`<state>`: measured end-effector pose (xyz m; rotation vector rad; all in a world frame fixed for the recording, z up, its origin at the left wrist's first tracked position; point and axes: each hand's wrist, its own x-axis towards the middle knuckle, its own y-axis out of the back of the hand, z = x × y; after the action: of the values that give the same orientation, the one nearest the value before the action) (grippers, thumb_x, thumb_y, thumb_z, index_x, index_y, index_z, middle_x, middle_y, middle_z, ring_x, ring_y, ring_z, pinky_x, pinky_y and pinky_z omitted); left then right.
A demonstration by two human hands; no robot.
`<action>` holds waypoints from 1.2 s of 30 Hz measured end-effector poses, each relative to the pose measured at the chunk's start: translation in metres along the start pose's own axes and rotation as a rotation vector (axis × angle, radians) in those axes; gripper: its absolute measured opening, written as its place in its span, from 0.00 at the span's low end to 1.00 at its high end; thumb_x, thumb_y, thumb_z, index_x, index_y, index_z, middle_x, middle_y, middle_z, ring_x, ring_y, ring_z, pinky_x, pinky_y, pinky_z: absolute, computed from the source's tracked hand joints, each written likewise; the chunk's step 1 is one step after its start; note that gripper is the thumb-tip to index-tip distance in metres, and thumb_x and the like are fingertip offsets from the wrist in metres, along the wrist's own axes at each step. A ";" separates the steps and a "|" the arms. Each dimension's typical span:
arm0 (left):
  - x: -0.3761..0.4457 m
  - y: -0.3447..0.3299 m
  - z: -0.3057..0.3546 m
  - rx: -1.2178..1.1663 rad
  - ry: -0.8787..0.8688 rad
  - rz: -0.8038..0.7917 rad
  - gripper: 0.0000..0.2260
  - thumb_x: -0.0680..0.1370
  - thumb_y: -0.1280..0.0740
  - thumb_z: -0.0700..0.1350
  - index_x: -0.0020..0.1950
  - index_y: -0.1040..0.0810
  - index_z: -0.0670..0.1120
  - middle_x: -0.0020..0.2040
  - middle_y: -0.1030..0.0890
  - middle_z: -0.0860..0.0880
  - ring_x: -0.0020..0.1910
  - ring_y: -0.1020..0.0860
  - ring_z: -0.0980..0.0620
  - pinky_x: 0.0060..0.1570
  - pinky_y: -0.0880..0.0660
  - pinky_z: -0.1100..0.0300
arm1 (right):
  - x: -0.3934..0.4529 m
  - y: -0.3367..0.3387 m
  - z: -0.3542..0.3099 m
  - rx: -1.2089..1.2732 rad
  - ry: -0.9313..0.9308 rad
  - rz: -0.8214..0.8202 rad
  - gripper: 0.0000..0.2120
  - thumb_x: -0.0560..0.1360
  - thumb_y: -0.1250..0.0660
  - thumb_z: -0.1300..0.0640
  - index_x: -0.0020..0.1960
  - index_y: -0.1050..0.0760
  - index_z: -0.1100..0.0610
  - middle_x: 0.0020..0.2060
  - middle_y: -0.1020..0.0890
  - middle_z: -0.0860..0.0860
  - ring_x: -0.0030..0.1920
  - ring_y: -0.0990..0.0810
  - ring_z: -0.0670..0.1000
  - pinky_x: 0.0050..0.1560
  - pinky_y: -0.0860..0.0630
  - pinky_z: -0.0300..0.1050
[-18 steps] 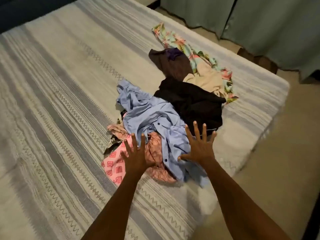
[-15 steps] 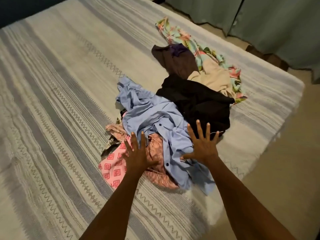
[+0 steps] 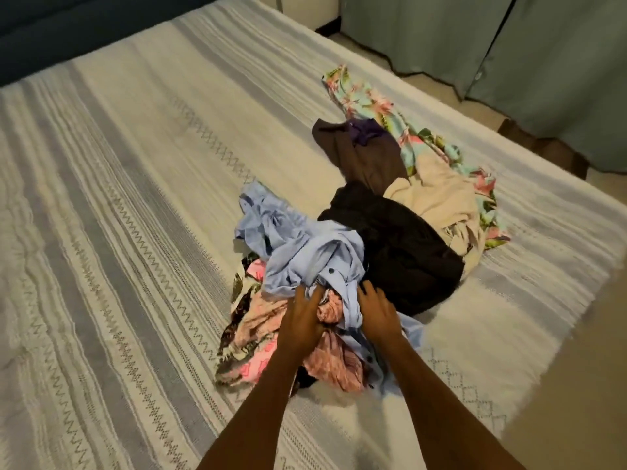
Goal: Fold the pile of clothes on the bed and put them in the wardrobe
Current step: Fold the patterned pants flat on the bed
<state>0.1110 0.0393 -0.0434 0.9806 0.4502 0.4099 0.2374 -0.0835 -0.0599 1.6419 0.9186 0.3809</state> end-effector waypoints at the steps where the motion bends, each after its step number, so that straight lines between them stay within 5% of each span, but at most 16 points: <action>1: 0.012 0.018 0.004 -0.003 0.001 0.048 0.38 0.68 0.21 0.45 0.74 0.34 0.52 0.73 0.36 0.40 0.63 0.28 0.35 0.56 0.25 0.46 | 0.014 0.015 -0.008 0.004 0.014 0.045 0.24 0.62 0.20 0.59 0.57 0.20 0.60 0.50 0.21 0.59 0.40 0.19 0.62 0.29 0.22 0.51; 7: 0.104 0.152 0.018 -0.026 -0.028 0.304 0.33 0.69 0.27 0.45 0.73 0.34 0.53 0.64 0.31 0.41 0.59 0.28 0.36 0.54 0.25 0.42 | 0.124 0.135 -0.067 0.061 0.120 0.329 0.25 0.67 0.24 0.66 0.63 0.23 0.63 0.55 0.21 0.61 0.45 0.20 0.64 0.36 0.21 0.52; 14: 0.193 0.284 0.007 -0.029 0.049 0.641 0.32 0.74 0.29 0.37 0.74 0.38 0.51 0.72 0.36 0.37 0.69 0.33 0.32 0.57 0.25 0.37 | 0.255 0.260 -0.150 -0.007 0.413 0.599 0.31 0.64 0.25 0.68 0.66 0.27 0.65 0.59 0.23 0.63 0.56 0.25 0.65 0.46 0.18 0.56; 17: 0.226 0.304 -0.011 -0.024 0.222 0.506 0.38 0.78 0.32 0.47 0.81 0.52 0.49 0.80 0.49 0.38 0.78 0.48 0.34 0.72 0.41 0.37 | 0.299 0.282 -0.175 -0.166 0.417 0.463 0.34 0.69 0.25 0.61 0.72 0.31 0.62 0.67 0.28 0.62 0.69 0.31 0.65 0.66 0.28 0.64; 20: 0.237 0.287 -0.045 0.024 0.204 0.358 0.43 0.79 0.33 0.54 0.81 0.60 0.48 0.81 0.52 0.40 0.79 0.49 0.37 0.74 0.44 0.38 | 0.318 0.250 -0.177 -0.168 0.271 0.154 0.33 0.81 0.37 0.52 0.80 0.49 0.51 0.79 0.45 0.54 0.79 0.52 0.62 0.75 0.48 0.68; 22: 0.229 0.260 -0.067 0.029 0.172 0.327 0.40 0.78 0.34 0.58 0.82 0.56 0.51 0.81 0.46 0.43 0.78 0.43 0.39 0.71 0.37 0.38 | 0.306 0.219 -0.170 -0.124 0.291 0.144 0.31 0.82 0.39 0.50 0.80 0.48 0.50 0.79 0.43 0.53 0.79 0.50 0.62 0.74 0.45 0.67; 24: 0.209 0.226 -0.083 0.024 0.163 0.298 0.37 0.78 0.36 0.58 0.81 0.51 0.51 0.79 0.40 0.44 0.75 0.37 0.40 0.67 0.33 0.39 | 0.276 0.184 -0.161 -0.062 0.361 0.238 0.29 0.79 0.34 0.49 0.77 0.37 0.53 0.73 0.32 0.55 0.75 0.35 0.62 0.68 0.33 0.62; 27: 0.161 0.175 -0.096 0.034 0.211 0.240 0.32 0.81 0.37 0.53 0.81 0.47 0.49 0.78 0.38 0.45 0.75 0.37 0.42 0.68 0.34 0.40 | 0.217 0.109 -0.135 0.036 0.392 0.193 0.26 0.76 0.39 0.42 0.70 0.29 0.53 0.64 0.23 0.55 0.64 0.23 0.61 0.55 0.23 0.56; 29: 0.121 0.141 -0.104 0.054 0.247 0.171 0.30 0.82 0.39 0.53 0.81 0.46 0.48 0.78 0.37 0.44 0.75 0.37 0.44 0.69 0.35 0.43 | 0.165 0.062 -0.117 0.031 0.324 0.045 0.33 0.77 0.45 0.33 0.75 0.35 0.51 0.70 0.27 0.53 0.68 0.27 0.59 0.62 0.26 0.58; 32: 0.062 0.087 -0.113 0.034 0.338 0.005 0.35 0.79 0.44 0.65 0.81 0.52 0.52 0.79 0.40 0.43 0.75 0.37 0.39 0.69 0.33 0.41 | 0.087 -0.008 -0.090 0.051 0.124 -0.252 0.50 0.71 0.46 0.22 0.81 0.55 0.49 0.80 0.53 0.51 0.79 0.49 0.59 0.74 0.47 0.67; 35: 0.010 0.043 -0.116 0.022 0.471 -0.280 0.52 0.69 0.44 0.79 0.81 0.62 0.53 0.82 0.56 0.43 0.76 0.41 0.33 0.69 0.37 0.37 | 0.015 -0.065 -0.071 -0.073 0.088 -0.274 0.60 0.60 0.49 0.13 0.79 0.40 0.54 0.77 0.39 0.59 0.74 0.38 0.66 0.65 0.46 0.77; 36: -0.002 0.031 -0.113 0.033 0.485 -0.338 0.53 0.69 0.43 0.78 0.81 0.62 0.51 0.81 0.54 0.42 0.75 0.40 0.33 0.68 0.35 0.38 | -0.002 -0.078 -0.068 -0.086 0.067 -0.277 0.61 0.59 0.46 0.13 0.77 0.36 0.55 0.75 0.34 0.60 0.73 0.36 0.67 0.67 0.50 0.76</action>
<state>0.0450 0.1318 -0.0703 0.8119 1.0480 0.3315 0.1623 -0.0362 -0.1125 1.4075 1.1477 0.2818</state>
